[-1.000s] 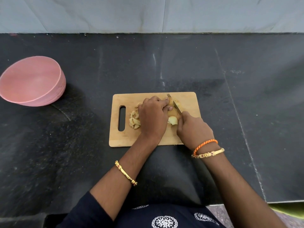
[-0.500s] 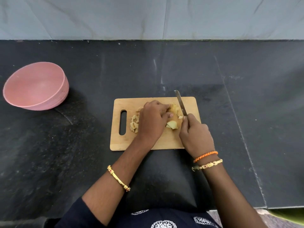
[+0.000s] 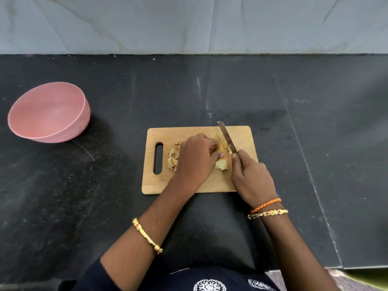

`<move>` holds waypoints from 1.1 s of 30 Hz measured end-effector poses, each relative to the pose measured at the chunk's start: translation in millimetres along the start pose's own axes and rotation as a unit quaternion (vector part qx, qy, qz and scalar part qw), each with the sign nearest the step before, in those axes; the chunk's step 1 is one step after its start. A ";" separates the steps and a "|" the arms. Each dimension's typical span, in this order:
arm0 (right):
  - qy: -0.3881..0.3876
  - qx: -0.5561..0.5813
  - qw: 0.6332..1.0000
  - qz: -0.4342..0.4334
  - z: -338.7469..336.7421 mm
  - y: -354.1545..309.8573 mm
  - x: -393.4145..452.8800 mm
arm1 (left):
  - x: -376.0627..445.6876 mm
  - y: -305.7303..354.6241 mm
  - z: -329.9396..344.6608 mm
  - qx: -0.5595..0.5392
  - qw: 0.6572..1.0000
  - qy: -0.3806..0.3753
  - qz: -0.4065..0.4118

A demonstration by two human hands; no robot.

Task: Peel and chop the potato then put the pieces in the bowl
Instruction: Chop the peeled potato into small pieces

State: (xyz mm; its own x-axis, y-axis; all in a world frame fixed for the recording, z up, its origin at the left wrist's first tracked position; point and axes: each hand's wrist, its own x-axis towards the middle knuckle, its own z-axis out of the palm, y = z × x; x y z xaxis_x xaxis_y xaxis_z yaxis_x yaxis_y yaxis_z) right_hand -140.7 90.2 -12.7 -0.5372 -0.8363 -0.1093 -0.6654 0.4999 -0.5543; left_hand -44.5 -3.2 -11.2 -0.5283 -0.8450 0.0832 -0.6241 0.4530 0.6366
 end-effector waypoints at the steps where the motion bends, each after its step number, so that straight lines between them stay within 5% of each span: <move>1: -0.014 -0.001 1.000 -0.002 -1.1 0.8 -0.6 | -1.7 0.2 0.3 -0.005 1.000 0.003 -0.001; 33: -0.089 -0.104 0.990 0.039 3.2 -19.5 1.5 | 2.6 -3.5 -0.4 -0.049 0.999 -0.009 0.022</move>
State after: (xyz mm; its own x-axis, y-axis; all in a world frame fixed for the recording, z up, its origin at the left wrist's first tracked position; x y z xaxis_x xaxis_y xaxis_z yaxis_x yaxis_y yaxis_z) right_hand -126.9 78.5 -4.8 -0.5039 -0.8106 -0.2984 -0.7281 0.5845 -0.3582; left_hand -43.4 -7.1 -12.9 -0.5648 -0.8191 0.1004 -0.5413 0.4596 0.7041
